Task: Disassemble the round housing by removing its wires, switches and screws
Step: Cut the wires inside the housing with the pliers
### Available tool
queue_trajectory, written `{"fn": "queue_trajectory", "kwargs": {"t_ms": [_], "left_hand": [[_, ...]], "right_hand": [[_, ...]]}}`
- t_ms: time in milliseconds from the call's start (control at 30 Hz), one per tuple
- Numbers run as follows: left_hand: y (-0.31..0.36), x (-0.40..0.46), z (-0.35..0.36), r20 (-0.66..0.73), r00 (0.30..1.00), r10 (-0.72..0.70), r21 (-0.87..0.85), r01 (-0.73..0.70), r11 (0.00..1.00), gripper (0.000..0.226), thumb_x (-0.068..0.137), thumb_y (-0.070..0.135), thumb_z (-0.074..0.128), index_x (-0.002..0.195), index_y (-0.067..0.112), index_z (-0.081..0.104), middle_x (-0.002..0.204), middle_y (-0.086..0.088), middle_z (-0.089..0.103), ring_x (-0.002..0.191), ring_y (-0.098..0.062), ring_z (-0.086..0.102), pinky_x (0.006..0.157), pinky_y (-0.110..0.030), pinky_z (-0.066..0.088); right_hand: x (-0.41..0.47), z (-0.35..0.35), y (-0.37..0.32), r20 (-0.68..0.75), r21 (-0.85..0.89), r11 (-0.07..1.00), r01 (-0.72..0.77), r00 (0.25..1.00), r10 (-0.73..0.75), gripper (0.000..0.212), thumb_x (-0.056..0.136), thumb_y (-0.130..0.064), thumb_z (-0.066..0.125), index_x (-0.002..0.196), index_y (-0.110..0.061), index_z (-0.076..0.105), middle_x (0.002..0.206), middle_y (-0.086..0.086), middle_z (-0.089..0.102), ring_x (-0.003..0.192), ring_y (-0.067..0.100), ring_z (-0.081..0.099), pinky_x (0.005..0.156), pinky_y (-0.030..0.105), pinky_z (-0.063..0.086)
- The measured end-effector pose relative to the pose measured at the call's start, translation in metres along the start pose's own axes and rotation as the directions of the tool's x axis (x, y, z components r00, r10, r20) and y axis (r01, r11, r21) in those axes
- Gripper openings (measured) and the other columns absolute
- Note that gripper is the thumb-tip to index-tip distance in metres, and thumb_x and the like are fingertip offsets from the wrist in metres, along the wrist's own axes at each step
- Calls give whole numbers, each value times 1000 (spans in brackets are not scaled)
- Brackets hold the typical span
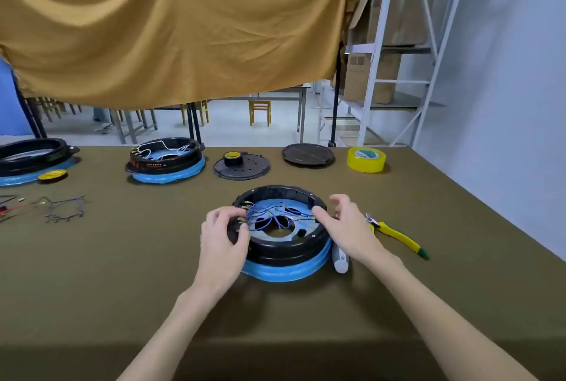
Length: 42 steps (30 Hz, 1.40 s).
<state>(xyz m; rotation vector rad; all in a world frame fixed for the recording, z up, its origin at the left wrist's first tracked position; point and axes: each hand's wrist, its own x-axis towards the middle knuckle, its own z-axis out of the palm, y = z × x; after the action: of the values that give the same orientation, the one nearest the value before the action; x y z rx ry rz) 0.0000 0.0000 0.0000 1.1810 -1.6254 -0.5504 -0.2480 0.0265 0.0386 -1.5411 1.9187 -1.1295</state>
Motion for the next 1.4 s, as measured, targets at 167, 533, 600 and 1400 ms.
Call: {"fn": "queue_trajectory", "kwargs": {"t_ms": [167,533,600,1400], "left_hand": [[-17,42,15,156,987,-44,118,26,993,38,104,27,51,142,27,52,148,9,46,138,-9,38,120,-38,32],[-12,39,12,39,998,56,437,-67,897,29,92,26,62,121,27,63,125,13,56,124,-14,44,105,-36,30],[1,52,15,168,977,134,484,-201,852,26,94,28,62,120,29,64,123,13,60,124,-15,49,108,-37,31],[15,117,97,548,816,187,257,-377,890,12,97,20,63,89,26,70,74,12,62,74,-6,58,71,-34,56]], "right_hand": [[41,21,11,107,-265,959,101,991,-74,53,99,-37,59,146,-22,43,140,3,54,124,24,55,109,46,44],[76,4,27,255,-91,977,193,953,-165,41,100,-31,63,139,-29,52,139,-8,58,128,11,54,110,33,44],[73,5,28,251,-81,979,186,954,-161,40,102,-33,59,141,-28,51,143,-6,56,132,11,51,111,33,41],[81,23,49,107,157,975,160,978,-178,28,107,-26,50,134,-32,55,127,-18,65,123,1,58,107,32,46]]}}
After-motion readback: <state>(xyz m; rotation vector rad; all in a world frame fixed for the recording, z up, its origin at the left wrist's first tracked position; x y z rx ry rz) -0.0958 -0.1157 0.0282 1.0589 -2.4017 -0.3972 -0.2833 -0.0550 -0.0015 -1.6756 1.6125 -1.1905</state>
